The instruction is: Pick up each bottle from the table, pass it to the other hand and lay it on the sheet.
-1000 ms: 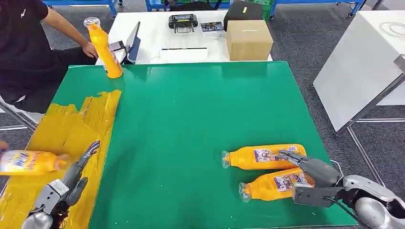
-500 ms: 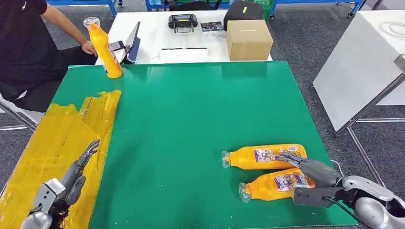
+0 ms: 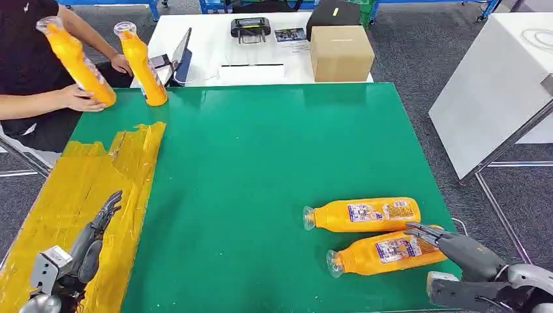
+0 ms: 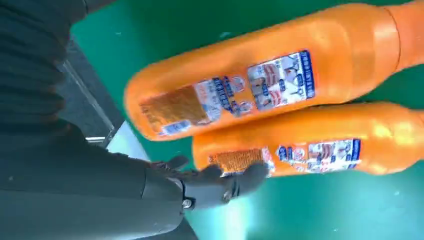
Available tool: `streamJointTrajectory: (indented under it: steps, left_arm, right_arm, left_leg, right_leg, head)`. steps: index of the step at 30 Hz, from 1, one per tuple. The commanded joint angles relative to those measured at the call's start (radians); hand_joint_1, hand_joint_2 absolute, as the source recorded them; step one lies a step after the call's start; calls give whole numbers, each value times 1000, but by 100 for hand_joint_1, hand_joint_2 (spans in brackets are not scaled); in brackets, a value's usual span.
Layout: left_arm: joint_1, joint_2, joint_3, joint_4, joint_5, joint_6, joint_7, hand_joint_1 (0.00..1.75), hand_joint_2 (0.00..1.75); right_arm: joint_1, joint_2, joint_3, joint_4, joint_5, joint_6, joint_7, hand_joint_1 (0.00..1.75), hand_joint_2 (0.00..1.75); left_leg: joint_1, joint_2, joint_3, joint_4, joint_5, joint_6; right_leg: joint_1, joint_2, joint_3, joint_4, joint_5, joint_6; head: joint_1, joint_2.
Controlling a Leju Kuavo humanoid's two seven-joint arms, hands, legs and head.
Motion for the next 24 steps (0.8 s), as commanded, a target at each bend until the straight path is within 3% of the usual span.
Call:
streamJointTrajectory:
  steps: [1, 14, 24]
  left_arm:
    - [-25, -56, 46, 30, -12, -22, 5, 0, 0]
    - [-54, -56, 46, 59, -2, -45, 5, 0, 0]
    - [-58, -57, 45, 63, 0, -46, 5, 0, 0]
  right_arm:
    - [72, -11, -104, -75, -8, 62, -1, 0, 175]
    - [-88, 37, 0, 40, 45, 171, 3, 0, 175]
    - [-98, 40, 5, 58, 52, 174, 12, 0, 175]
  left_leg:
    - [1, 0, 1, -1, 0, 0]
    - [2, 1, 5, -1, 1, 0]
    - [2, 2, 4, -1, 1, 0]
  right_leg:
    - [0, -1, 2, -1, 1, -1]
    - [2, 0, 5, -4, 2, -1]
    - [1, 0, 5, -3, 2, 0]
  head:
    - [-1, 0]
    - [-1, 0]
    - [-1, 0]
